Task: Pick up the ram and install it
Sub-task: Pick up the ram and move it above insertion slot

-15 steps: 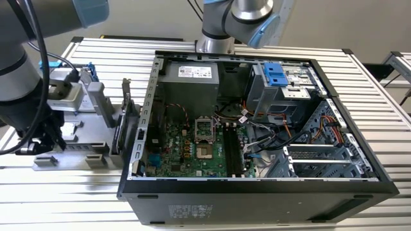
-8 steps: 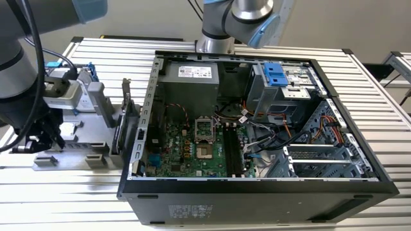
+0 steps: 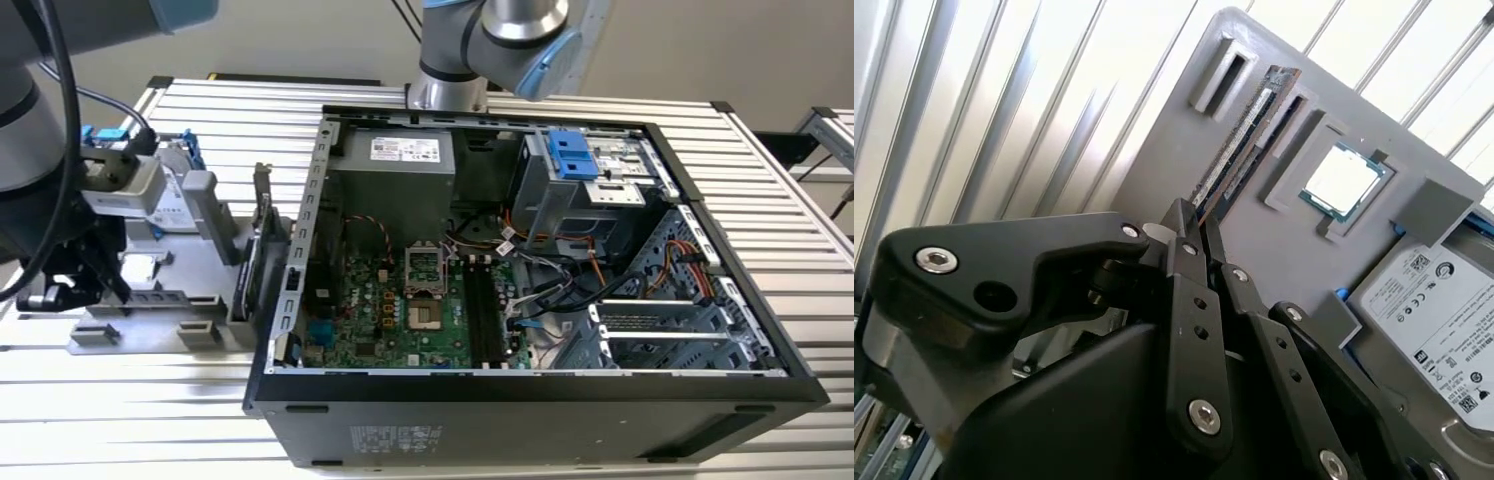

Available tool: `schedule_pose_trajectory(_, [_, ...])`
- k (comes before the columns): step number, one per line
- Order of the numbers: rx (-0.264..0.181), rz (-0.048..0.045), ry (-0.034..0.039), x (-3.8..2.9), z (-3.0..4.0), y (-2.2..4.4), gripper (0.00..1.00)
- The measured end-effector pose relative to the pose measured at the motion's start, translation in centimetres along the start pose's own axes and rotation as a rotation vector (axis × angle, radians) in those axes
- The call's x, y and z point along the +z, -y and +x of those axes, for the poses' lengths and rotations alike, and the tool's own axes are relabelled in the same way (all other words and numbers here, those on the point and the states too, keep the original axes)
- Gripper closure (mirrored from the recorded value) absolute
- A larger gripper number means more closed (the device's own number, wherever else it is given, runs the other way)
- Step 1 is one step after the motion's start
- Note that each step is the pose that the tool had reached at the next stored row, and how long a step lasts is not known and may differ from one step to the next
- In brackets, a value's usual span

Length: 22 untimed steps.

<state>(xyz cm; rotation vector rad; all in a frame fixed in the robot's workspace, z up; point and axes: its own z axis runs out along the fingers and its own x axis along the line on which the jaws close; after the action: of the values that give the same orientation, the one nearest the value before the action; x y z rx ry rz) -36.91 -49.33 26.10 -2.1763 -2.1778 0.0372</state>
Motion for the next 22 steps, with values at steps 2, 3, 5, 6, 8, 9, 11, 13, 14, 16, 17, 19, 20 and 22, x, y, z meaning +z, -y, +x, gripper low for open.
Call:
schedule_pose_trajectory(2, [0.0,0.0001,-0.0004,-0.33,0.01,0.02,1.0])
schedule_pose_trajectory(3, [0.0,0.0,-0.0008,-0.49,0.01,0.03,1.0])
schedule_pose_trajectory(5, [0.0,0.0,-0.0013,-0.79,0.02,0.05,1.0])
schedule_pose_trajectory(6, [0.0,0.0,-0.0017,-0.93,0.03,0.06,1.0])
schedule_pose_trajectory(8, [0.0,0.0,-0.0023,-1.21,0.03,0.07,1.0])
schedule_pose_trajectory(9, [0.0,0.0001,-0.0025,-1.35,0.04,0.08,1.0])
schedule_pose_trajectory(11, [0.0,0.0,-0.0032,-1.62,0.05,0.1,1.0])
schedule_pose_trajectory(13, [0.0,0.0,-0.0038,-1.88,0.05,0.12,1.0])
schedule_pose_trajectory(14, [0.0,0.0,-0.004,-2.0,0.06,0.12,1.0])
schedule_pose_trajectory(16, [0.0,0.0,-0.0045,-2.23,0.06,0.14,1.0])
schedule_pose_trajectory(17, [0.0,0.0,-0.0048,-2.34,0.06,0.14,1.0])
schedule_pose_trajectory(19, [0.0,0.0,-0.0053,-2.53,0.07,0.16,1.0])
schedule_pose_trajectory(20, [0.0,0.0,-0.0056,-2.64,0.07,0.16,1.0])
schedule_pose_trajectory(22, [0.0,-0.0001,-0.006,-2.83,0.08,0.17,1.0])
